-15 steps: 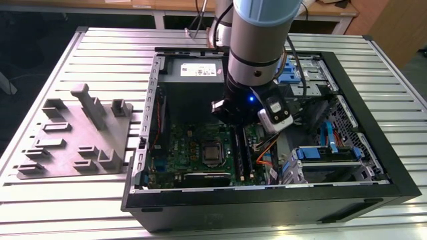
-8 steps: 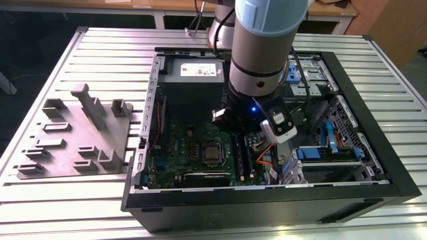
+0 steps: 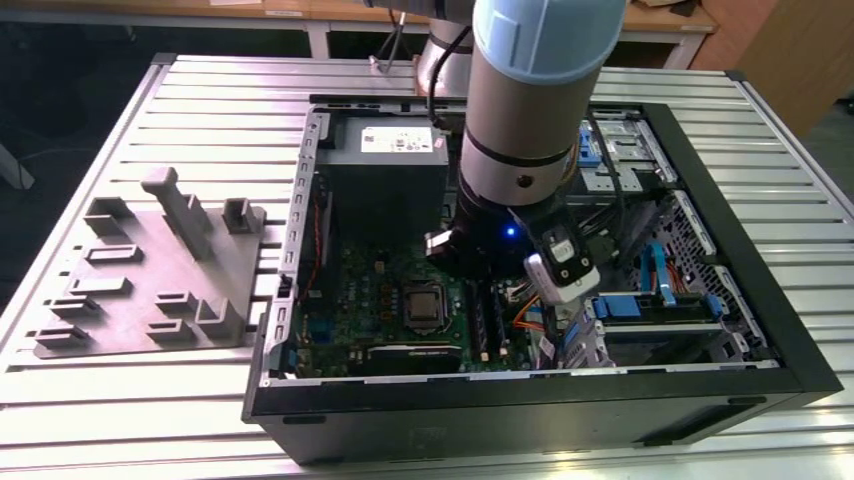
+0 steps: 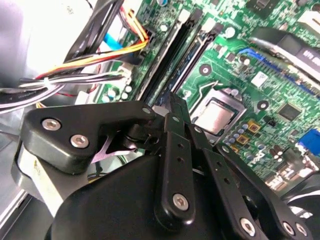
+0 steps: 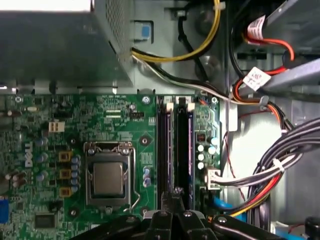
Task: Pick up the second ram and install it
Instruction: 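Press down the second ram until it locks into place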
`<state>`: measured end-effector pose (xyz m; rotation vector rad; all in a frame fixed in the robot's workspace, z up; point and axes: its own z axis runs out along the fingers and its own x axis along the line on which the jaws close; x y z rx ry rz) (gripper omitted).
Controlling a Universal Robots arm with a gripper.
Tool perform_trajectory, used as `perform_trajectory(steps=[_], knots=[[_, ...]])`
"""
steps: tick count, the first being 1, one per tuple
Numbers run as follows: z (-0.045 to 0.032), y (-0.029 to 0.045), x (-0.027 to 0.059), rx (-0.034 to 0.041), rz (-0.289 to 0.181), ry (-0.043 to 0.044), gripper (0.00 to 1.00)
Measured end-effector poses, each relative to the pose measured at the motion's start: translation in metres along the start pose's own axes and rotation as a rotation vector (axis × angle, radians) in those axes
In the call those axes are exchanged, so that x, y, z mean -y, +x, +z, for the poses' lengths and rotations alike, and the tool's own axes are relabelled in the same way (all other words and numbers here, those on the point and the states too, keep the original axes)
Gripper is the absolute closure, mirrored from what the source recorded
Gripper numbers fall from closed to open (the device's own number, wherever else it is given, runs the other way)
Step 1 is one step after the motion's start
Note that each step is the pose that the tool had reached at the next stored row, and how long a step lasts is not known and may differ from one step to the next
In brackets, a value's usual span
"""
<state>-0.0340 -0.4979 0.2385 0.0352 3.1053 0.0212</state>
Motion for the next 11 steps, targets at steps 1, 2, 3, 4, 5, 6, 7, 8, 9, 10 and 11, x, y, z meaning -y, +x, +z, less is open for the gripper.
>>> perform_trajectory(steps=[1, 2, 3, 4, 5, 6, 7, 8, 9, 10, 11], knots=[[0.0001, -0.0001, 0.0012, 0.0000, 0.000, 0.0001, 0.90], [0.0002, -0.0003, 0.0026, 0.0000, 0.000, 0.0001, 0.90], [0.0003, -0.0004, 0.0041, 0.0001, 0.000, 0.0002, 0.90], [0.0003, -0.0007, 0.0056, 0.0000, 0.000, 0.0003, 0.90], [0.0004, -0.0011, 0.0067, 0.0000, 0.000, 0.0002, 0.90], [0.0004, -0.0014, 0.0073, 0.0000, 0.000, 0.0005, 0.90], [0.0004, -0.0016, 0.0077, -0.0001, 0.000, 0.0008, 0.90], [0.0005, -0.0019, 0.0085, -0.0002, 0.000, 0.0009, 0.90], [0.0005, -0.0021, 0.0095, -0.0004, 0.000, 0.0010, 0.90], [0.0006, -0.0024, 0.0107, -0.0006, 0.000, 0.0010, 0.90], [0.0006, -0.0026, 0.0119, -0.0008, 0.000, 0.0011, 0.90]])
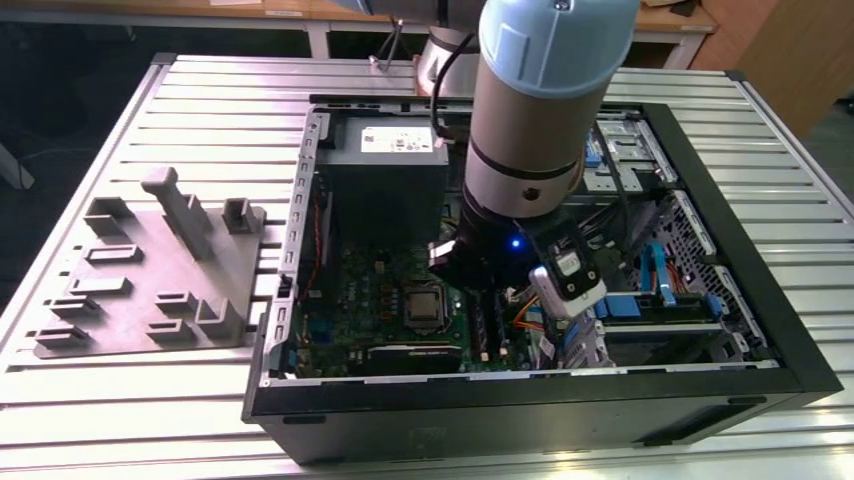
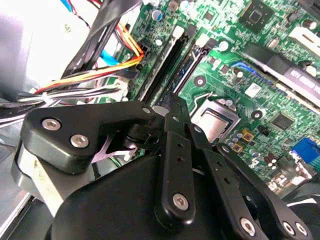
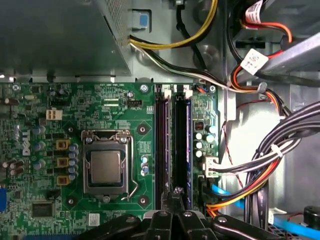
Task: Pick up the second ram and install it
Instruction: 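Press down the second ram until it locks into place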
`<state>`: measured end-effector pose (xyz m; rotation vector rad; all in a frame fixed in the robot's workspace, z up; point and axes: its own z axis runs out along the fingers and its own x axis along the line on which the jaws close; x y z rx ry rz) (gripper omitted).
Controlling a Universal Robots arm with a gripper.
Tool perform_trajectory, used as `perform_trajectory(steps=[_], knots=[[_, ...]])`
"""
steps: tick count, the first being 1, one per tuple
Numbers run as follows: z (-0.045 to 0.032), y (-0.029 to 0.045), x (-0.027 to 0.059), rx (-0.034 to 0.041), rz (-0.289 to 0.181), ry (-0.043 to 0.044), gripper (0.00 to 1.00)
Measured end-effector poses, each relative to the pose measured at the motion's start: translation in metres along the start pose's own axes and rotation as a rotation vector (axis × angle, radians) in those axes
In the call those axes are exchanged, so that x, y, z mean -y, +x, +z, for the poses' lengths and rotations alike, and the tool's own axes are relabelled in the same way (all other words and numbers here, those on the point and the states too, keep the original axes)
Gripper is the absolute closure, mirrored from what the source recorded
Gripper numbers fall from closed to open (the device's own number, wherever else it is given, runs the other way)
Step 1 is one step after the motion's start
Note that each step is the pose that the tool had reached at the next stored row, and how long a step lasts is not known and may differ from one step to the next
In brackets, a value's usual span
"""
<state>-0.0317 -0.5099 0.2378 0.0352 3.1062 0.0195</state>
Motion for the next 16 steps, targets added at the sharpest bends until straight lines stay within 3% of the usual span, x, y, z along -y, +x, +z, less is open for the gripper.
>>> perform_trajectory(steps=[16], knots=[[0.0027, -0.0031, 0.0147, -0.0047, 0.004, 0.0048, 0.90]])
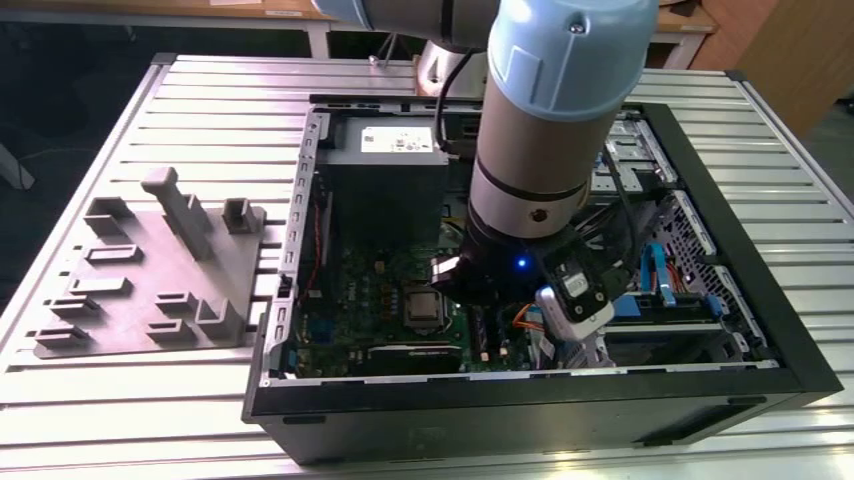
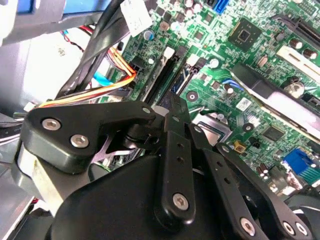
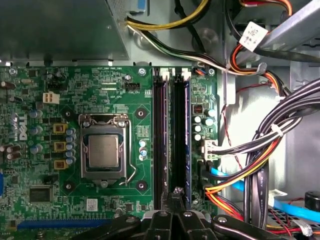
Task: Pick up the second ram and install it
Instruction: 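Press down the second ram until it locks into place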
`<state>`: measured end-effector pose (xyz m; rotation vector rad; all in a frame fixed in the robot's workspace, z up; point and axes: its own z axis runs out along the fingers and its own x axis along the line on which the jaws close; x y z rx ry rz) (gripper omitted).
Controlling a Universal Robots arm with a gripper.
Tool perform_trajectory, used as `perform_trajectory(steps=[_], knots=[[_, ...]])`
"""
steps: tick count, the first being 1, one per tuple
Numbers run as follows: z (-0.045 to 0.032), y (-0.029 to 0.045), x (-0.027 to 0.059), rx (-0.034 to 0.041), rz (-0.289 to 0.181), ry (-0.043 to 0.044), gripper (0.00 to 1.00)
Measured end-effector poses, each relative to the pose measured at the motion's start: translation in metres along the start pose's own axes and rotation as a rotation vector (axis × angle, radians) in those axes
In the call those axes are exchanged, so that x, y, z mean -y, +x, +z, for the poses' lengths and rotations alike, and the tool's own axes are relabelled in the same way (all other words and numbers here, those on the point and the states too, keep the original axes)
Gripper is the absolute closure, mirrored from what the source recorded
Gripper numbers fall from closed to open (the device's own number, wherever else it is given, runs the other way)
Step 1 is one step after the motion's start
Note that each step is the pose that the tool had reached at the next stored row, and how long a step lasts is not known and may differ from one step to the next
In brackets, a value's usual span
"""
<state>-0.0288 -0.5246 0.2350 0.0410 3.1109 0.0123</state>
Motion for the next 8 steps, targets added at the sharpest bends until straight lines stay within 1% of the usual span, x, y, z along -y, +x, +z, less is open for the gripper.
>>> perform_trajectory(steps=[4, 8], knots=[[0.0008, -0.0011, 0.0009, -0.0012, 0.000, 0.0017, 0.90], [0.0033, -0.0011, 0.0010, -0.0012, 0.001, 0.0020, 0.90]])
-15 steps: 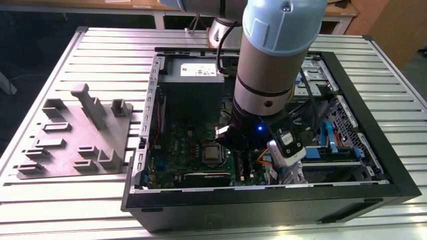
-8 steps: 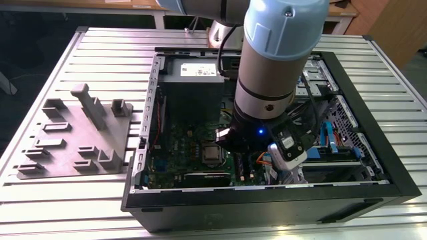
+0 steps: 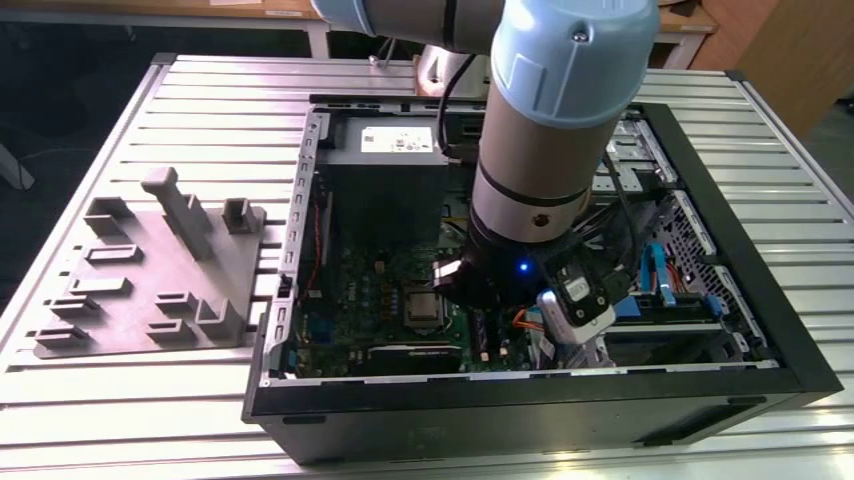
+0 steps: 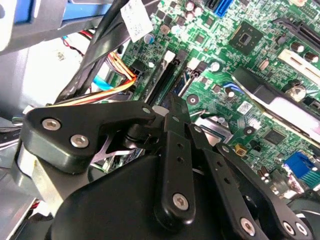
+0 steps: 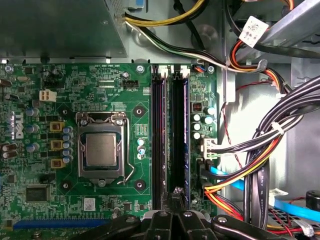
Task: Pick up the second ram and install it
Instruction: 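Press down the second ram until it locks into place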
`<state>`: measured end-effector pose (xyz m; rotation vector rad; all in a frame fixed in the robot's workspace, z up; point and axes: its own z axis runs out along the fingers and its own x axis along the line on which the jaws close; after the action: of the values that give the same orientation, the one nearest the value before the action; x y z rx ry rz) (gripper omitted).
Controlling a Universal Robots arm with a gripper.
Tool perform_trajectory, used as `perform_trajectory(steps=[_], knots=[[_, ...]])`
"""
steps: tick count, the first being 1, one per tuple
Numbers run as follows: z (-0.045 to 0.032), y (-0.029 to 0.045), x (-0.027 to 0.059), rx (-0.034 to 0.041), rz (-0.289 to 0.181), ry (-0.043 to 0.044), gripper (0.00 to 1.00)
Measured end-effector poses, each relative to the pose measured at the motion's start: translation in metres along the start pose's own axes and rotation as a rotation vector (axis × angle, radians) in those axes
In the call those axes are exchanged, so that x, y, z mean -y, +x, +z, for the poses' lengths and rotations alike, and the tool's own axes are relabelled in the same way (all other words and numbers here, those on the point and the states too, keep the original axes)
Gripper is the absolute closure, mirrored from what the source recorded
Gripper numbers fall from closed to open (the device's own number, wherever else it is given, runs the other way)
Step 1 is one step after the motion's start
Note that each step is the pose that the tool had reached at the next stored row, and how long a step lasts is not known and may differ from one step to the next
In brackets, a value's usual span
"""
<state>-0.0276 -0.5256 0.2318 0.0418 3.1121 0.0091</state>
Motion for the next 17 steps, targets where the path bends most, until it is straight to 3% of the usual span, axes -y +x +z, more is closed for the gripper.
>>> perform_trajectory(steps=[17], knots=[[0.0058, 0.0031, 0.0000, 0.0001, 0.002, 0.0008, 0.90]])
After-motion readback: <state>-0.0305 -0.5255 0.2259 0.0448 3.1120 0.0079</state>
